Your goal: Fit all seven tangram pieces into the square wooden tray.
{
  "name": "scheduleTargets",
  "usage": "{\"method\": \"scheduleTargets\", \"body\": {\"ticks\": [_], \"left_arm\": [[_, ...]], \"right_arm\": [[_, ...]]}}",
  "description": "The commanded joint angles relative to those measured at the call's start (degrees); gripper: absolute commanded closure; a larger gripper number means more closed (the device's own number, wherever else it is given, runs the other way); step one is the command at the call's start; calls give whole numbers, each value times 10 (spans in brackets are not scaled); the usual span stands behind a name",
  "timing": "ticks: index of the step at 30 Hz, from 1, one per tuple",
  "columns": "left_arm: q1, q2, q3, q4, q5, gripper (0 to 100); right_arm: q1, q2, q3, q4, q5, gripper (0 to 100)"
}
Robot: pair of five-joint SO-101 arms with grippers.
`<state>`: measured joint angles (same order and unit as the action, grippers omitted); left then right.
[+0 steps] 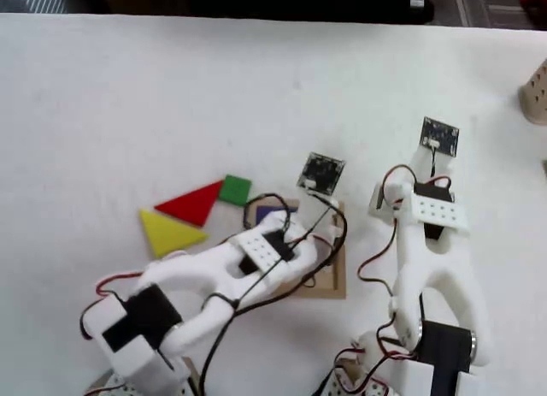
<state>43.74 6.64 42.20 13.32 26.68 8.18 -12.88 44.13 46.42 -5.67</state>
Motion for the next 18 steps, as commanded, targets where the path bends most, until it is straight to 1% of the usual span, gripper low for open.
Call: {"method": "scheduleTargets", "body": {"ticks": [1,7,11,13,15,17,18], "left_arm": [[-19,7,-48,23,4,977],[-24,-7,-40,25,1,977],[-24,-73,1,25,-1,977],[-26,-134,38,25,-33,977],[-31,-204,84,25,-80,977],[-51,-280,134,25,-107,977],[-68,-317,157,25,-110,977]], "right_arm": [[-7,-23,-4,-17,13,981],[-7,-23,-4,-17,14,981],[-7,-23,-4,-17,14,981],[-7,-23,-4,-17,15,981],[-7,-23,-4,-17,15,981],[-7,-23,-4,-17,15,981],[-7,-23,-4,-17,15,981]]}}
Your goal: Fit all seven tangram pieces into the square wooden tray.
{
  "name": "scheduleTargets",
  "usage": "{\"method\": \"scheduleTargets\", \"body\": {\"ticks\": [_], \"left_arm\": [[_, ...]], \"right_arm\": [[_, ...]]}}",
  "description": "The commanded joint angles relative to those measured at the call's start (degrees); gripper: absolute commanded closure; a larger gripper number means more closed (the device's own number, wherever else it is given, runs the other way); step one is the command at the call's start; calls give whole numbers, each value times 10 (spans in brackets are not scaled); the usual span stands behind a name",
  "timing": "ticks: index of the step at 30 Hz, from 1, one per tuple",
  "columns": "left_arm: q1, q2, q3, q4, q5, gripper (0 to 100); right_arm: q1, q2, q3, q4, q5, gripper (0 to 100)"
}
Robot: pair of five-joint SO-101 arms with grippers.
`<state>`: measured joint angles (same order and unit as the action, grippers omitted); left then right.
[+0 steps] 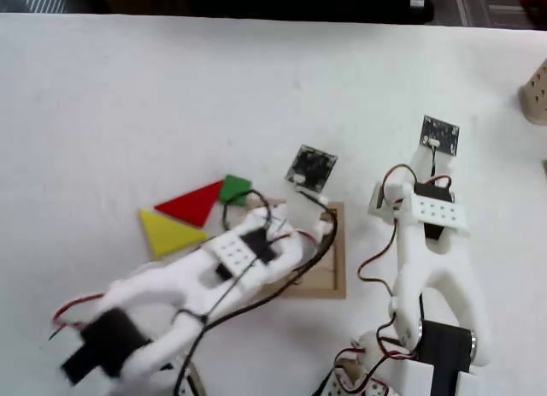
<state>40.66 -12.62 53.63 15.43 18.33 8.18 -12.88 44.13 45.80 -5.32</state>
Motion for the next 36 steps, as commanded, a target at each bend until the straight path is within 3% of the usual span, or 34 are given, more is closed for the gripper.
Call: {"method": "scheduleTargets", "body": {"ticks": [1,8,12,18,21,26,30,36], "left_arm": [[-59,-160,62,4,-25,977],[-264,-333,134,37,-25,977],[-385,-341,143,76,-25,976],[-559,-341,157,87,-25,976],[-607,-341,158,62,-25,976],[-642,-313,157,25,-25,919],[-646,-247,132,-11,-4,823],[-683,-95,28,-9,43,815]], "right_arm": [[-7,-23,-4,-11,11,981],[-7,-23,-4,-11,11,981],[-8,-23,-4,-11,11,981],[-74,-30,-10,-11,12,980],[-127,-30,-40,-7,21,977],[-259,-29,-73,6,189,869],[-353,-29,-83,-2,219,790],[-436,-27,-111,-21,282,779]]}}
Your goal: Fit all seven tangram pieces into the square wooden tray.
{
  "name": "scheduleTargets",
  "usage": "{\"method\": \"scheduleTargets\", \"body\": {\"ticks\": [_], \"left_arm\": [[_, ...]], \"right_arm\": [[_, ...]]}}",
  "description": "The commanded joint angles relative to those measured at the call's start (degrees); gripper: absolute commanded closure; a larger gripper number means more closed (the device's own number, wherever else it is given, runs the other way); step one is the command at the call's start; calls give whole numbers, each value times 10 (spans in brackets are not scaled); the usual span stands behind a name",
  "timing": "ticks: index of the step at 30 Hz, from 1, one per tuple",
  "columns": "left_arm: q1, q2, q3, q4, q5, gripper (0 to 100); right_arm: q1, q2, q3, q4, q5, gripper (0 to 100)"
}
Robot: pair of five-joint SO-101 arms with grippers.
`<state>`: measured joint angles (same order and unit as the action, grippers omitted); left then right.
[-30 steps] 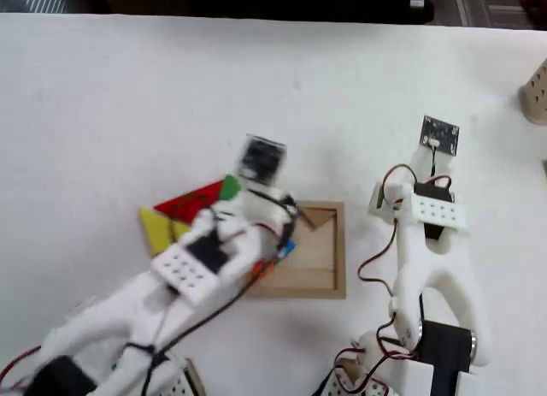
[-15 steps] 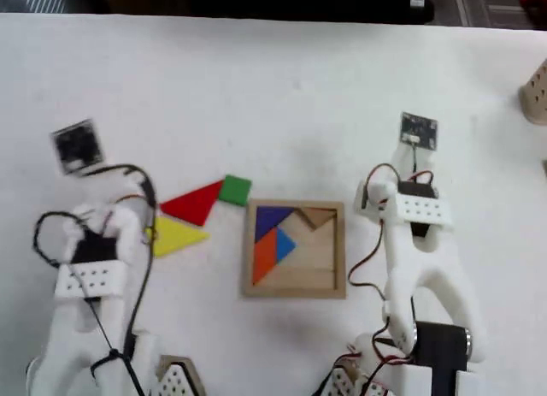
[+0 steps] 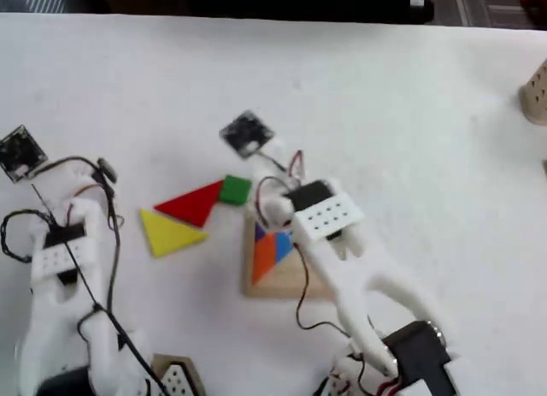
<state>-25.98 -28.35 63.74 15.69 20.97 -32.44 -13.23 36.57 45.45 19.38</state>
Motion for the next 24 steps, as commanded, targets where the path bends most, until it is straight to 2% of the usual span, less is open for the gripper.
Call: {"method": "scheduleTargets", "body": {"ticks": [1,6,14,18,24], "left_arm": [[-17,92,-92,-11,22,815],[-18,182,-180,57,34,815],[-18,194,-189,62,34,813],[-18,195,-190,62,33,813],[-19,195,-190,62,33,813]], "right_arm": [[-37,-23,-37,-22,42,779],[-57,-6,-44,-36,51,779],[-60,147,-162,-30,98,779],[-59,231,-249,21,156,777],[-59,333,-382,109,205,700]]}}
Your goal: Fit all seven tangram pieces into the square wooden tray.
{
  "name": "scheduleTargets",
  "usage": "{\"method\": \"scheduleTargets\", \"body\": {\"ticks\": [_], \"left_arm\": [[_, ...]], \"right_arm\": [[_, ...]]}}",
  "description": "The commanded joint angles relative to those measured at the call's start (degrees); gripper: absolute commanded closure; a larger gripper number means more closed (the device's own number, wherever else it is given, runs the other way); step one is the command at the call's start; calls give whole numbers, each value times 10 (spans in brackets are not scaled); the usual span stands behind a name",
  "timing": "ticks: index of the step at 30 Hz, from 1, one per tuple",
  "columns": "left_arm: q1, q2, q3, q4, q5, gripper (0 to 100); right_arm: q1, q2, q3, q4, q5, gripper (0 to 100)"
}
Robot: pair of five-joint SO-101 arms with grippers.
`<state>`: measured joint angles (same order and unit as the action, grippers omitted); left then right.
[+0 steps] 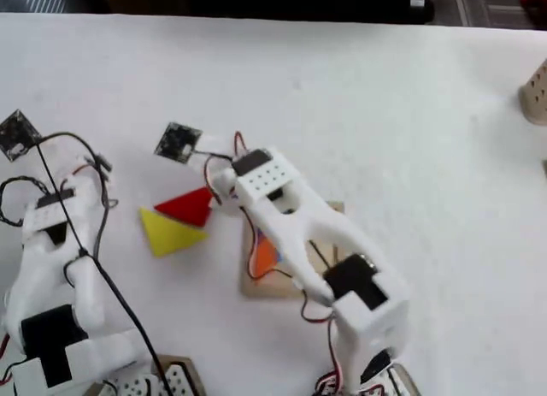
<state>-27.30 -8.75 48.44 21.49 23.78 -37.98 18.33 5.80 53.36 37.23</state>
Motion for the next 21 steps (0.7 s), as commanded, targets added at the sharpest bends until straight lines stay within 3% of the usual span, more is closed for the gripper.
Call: {"method": "scheduleTargets", "body": {"ticks": [1,21], "left_arm": [[-11,-1,-38,4,4,813],[-15,-1,-38,4,4,813]], "right_arm": [[-4,32,-90,39,33,701],[12,146,-165,91,59,725]]}}
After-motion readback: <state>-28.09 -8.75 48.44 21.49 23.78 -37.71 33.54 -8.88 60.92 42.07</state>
